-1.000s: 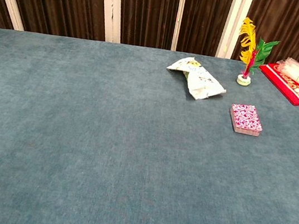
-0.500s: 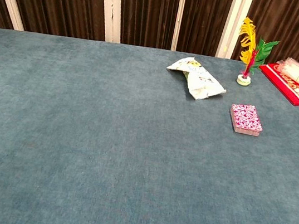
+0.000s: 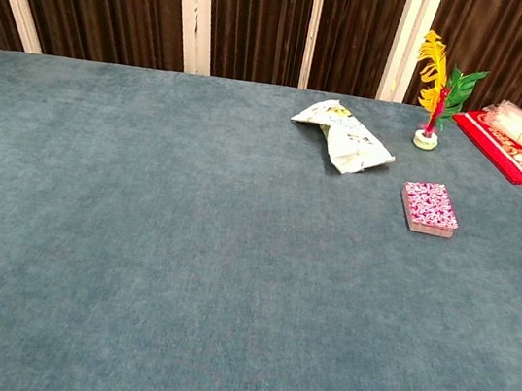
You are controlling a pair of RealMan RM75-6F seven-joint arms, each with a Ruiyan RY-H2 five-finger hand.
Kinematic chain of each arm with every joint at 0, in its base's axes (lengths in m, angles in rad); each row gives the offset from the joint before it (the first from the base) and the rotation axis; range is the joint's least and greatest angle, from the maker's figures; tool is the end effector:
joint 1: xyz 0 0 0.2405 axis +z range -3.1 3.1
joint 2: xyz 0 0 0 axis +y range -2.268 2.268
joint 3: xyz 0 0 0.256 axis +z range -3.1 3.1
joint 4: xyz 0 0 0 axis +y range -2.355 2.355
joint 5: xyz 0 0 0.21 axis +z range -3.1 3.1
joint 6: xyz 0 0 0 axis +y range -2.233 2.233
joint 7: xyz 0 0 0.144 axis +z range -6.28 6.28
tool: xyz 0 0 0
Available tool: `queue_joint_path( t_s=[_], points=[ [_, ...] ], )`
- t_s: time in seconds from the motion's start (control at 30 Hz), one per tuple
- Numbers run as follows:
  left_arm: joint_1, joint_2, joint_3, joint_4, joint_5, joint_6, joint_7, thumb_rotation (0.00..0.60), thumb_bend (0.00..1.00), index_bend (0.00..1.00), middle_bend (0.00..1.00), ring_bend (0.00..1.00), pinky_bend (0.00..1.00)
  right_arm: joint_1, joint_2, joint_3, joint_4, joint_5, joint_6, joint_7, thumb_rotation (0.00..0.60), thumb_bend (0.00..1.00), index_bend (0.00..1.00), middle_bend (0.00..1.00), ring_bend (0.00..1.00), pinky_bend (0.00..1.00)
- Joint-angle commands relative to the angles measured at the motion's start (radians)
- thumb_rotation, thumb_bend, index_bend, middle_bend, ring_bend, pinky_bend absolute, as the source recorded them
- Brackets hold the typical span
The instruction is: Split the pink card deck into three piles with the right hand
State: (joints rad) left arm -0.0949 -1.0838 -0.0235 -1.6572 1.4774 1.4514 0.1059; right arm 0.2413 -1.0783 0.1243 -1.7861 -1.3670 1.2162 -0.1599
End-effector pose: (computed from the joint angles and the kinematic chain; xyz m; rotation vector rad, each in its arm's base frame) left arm -0.3100 0.1778 0.1593 -1.4385 -0.8760 -0.7945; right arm -0.2662 -0.2338 0.1352 1.5388 -0.9901 0.8431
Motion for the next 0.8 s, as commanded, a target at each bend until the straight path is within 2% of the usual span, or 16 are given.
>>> queue_joint_path(
  t_s=[0.03,0.2,0.33,0.53,0.8],
  points=[
    [0.001,-0.002,-0.002,0.006,0.008,0.01,-0.005,0.6,0.02,0.0,0.0,0.0,0.0,0.115,-0.022,0.07,-0.048,0.139,-0.123,-0.13,0.6,0.22,0.0,0.0,0.0,0.0],
    [0.002,-0.005,-0.004,0.018,0.016,0.018,-0.015,0.6,0.02,0.0,0.0,0.0,0.0,0.242,-0.096,0.13,-0.03,0.321,-0.22,-0.254,0.6,0.22,0.0,0.0,0.0,0.0],
    [0.0,-0.003,-0.002,0.018,0.009,0.006,-0.024,0.6,0.02,0.0,0.0,0.0,0.0,0.328,-0.162,0.154,0.023,0.442,-0.261,-0.331,0.6,0.22,0.0,0.0,0.0,0.0],
    [-0.009,0.009,-0.001,0.006,-0.017,-0.032,-0.03,0.6,0.02,0.0,0.0,0.0,0.0,0.436,-0.259,0.162,0.133,0.581,-0.315,-0.399,0.6,0.22,0.0,0.0,0.0,0.0],
    [-0.018,0.019,0.0,-0.002,-0.036,-0.062,-0.038,0.6,0.02,0.0,0.0,0.0,0.0,0.524,-0.328,0.139,0.272,0.67,-0.38,-0.435,0.6,0.22,0.0,0.03,0.0,0.0]
  ],
)
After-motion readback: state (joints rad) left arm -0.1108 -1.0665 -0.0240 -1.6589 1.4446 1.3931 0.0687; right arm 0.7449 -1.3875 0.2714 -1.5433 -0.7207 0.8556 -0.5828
